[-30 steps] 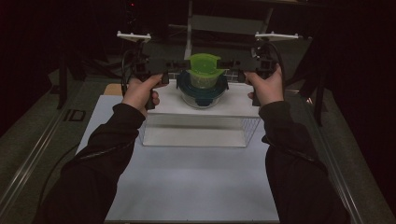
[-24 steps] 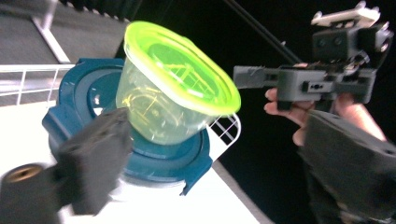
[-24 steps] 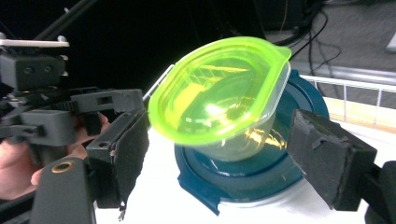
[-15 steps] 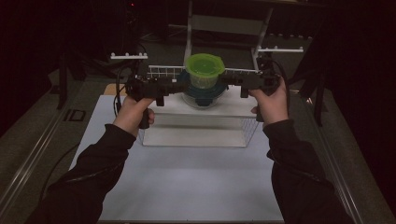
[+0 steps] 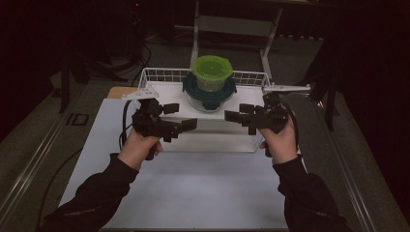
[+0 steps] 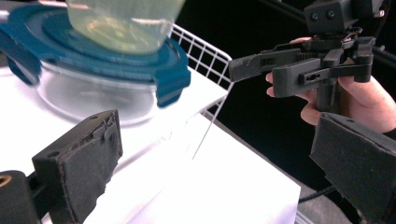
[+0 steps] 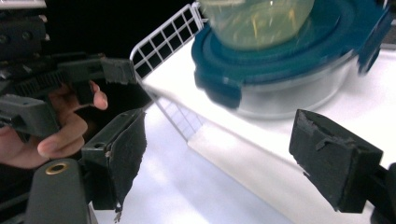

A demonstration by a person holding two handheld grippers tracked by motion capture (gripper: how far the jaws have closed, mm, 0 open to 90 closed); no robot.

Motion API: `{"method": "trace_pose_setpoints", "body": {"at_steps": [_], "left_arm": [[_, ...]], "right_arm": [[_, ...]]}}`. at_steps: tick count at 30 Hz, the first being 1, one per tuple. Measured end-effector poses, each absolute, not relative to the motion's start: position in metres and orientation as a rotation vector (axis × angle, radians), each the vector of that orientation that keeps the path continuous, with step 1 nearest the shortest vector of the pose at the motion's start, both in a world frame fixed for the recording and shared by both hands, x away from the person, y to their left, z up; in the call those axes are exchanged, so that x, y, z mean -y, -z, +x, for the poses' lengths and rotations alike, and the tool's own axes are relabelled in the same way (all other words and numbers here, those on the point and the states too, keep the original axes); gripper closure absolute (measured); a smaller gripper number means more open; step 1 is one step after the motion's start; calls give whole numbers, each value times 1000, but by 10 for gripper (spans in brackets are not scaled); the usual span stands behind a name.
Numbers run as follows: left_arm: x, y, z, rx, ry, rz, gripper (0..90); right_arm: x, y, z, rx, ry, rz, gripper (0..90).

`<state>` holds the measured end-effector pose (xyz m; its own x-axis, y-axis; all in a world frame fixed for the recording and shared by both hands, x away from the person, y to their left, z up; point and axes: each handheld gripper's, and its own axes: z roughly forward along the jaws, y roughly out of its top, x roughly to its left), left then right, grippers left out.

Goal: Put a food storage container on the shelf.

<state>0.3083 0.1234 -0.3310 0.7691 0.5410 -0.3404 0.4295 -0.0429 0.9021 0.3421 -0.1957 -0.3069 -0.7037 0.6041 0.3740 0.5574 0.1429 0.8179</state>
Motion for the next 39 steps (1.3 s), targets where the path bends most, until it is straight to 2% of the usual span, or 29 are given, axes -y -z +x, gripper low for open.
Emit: {"method": "trace_pose_setpoints", "body": {"at_steps": [17, 39], "left_arm": [[-112, 394, 265, -692, -146, 1809, 16], [-110, 474, 235, -664, -189, 1872, 16]], "right_arm": [[195, 380, 310, -2379, -1599, 1148, 175], [223, 464, 275, -2354, -1526, 1181, 174]]}}
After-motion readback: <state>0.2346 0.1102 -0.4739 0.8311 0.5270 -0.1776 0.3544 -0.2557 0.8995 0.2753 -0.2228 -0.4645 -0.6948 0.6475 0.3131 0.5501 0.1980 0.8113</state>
